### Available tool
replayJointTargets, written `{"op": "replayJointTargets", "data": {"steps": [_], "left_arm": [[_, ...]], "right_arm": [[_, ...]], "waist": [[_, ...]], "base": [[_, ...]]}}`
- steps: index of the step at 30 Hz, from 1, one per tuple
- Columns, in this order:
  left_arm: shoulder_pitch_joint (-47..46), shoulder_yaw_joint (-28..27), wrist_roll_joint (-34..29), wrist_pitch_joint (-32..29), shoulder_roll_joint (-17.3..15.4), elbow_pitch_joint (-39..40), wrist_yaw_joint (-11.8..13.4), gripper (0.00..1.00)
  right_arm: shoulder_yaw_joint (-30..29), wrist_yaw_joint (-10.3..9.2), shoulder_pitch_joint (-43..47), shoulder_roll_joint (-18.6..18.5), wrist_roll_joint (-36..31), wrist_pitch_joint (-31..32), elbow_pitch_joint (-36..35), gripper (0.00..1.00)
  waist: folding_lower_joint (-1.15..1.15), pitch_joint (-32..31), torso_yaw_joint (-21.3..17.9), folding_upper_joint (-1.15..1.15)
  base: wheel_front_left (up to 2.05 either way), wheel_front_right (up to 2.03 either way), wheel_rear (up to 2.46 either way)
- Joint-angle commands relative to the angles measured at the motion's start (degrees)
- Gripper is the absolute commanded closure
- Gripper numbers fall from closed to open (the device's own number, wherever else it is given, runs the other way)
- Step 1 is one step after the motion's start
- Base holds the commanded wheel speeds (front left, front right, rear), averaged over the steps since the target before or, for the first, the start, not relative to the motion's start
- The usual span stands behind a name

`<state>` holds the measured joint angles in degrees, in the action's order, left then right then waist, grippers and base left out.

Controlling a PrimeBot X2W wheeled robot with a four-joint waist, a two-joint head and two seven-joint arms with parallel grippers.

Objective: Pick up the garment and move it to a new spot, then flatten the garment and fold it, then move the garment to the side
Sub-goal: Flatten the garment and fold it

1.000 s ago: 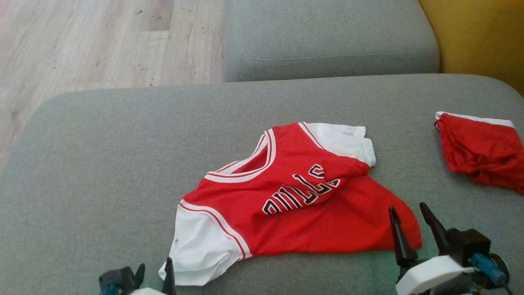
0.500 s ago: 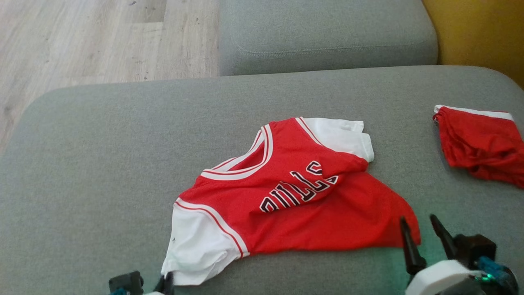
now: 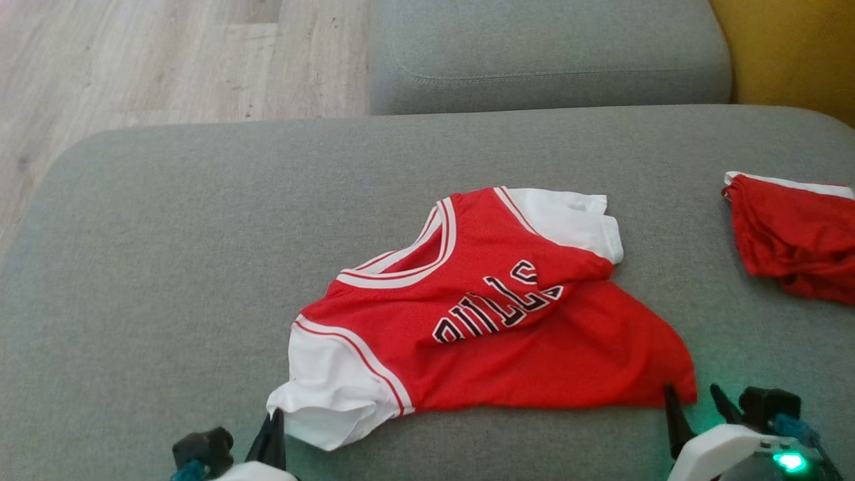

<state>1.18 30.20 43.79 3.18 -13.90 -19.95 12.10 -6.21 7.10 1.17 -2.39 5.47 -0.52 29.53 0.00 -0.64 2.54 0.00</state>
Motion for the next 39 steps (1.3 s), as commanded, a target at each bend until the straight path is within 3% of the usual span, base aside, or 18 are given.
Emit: {"op": "replayJointTargets", "data": {"steps": [1, 2, 3, 5, 6, 9, 11, 13, 21, 25, 32, 39], "left_arm": [[-2.80, -2.01, -0.69, 0.85, -1.02, 2.03, 0.19, 1.00], [-2.72, -1.97, -0.78, 0.86, -1.16, 2.56, 0.27, 1.00], [-2.63, -1.93, -0.85, 0.81, -1.29, 3.05, 0.38, 1.00], [-2.48, -1.87, -1.02, 0.77, -1.55, 4.01, 0.66, 1.00], [-2.40, -1.85, -1.10, 0.80, -1.66, 4.49, 0.78, 1.00], [-2.07, -1.89, -1.22, 1.01, -1.94, 5.73, 1.07, 1.00], [-1.84, -2.05, -1.25, 1.30, -2.17, 6.38, 1.26, 1.00], [-1.65, -2.20, -1.33, 1.65, -2.37, 6.91, 1.44, 1.00], [-2.05, -2.66, -1.90, 3.90, -2.60, 9.67, 1.37, 1.00], [-2.97, -3.39, -2.20, 5.29, -3.17, 13.38, 1.01, 1.00], [-7.17, -6.59, -2.60, 4.47, -6.40, 28.34, 1.64, 1.00], [-17.53, -10.57, -3.00, -1.40, -10.88, 43.78, 2.21, 1.00]], "right_arm": [[1.16, 0.39, -2.58, -0.49, 0.12, -0.02, 0.12, 0.00], [1.23, 0.39, -3.07, -0.49, 0.34, 0.05, 1.51, 0.00], [1.23, 0.39, -3.49, -0.49, 0.65, -0.07, 2.61, 0.07], [1.52, 0.39, -4.00, -0.49, 1.70, -0.17, 4.76, 0.29], [1.76, 0.39, -4.19, -0.49, 2.53, -0.45, 5.68, 0.47], [2.99, 0.39, -4.84, -0.49, 4.95, -2.08, 7.51, 0.73], [3.67, 0.39, -5.46, -0.49, 5.63, -3.12, 8.45, 0.82], [4.16, 0.39, -6.25, -0.49, 5.70, -4.13, 9.10, 1.00], [6.11, 0.39, -8.33, -0.49, 7.69, -6.91, 8.09, 1.00], [7.58, 0.39, -8.37, -0.49, 9.43, -7.71, 3.02, 1.00], [8.60, 0.39, -7.10, -0.49, 13.92, -3.85, -18.66, 1.00], [5.63, 0.39, -8.06, -0.67, 13.91, 4.58, -41.19, 1.00]], "waist": [[0.00, 0.02, 0.31, 0.00], [0.00, -0.01, 0.54, 0.00], [0.00, -0.06, 0.76, 0.00], [0.00, -0.16, 1.00, 0.00], [0.00, -0.22, 1.07, 0.00], [0.00, -0.47, 1.01, 0.00], [0.00, -0.64, 0.74, 0.00], [0.00, -0.80, 0.39, 0.00], [0.00, -1.49, -0.44, 0.00], [0.00, -2.47, -0.92, 0.00], [0.00, -4.87, -2.19, 0.00], [0.00, -5.84, -2.90, 0.00]], "base": [[0.00, 0.00, 0.00], [0.00, 0.00, 0.00], [0.00, 0.00, 0.00], [0.00, 0.00, 0.00], [0.00, 0.00, 0.00], [0.00, 0.00, 0.00], [0.00, 0.00, 0.00], [0.00, 0.00, 0.00], [0.00, 0.00, 0.00], [0.00, 0.00, 0.00], [0.00, 0.00, 0.00], [0.00, 0.00, 0.00]]}}
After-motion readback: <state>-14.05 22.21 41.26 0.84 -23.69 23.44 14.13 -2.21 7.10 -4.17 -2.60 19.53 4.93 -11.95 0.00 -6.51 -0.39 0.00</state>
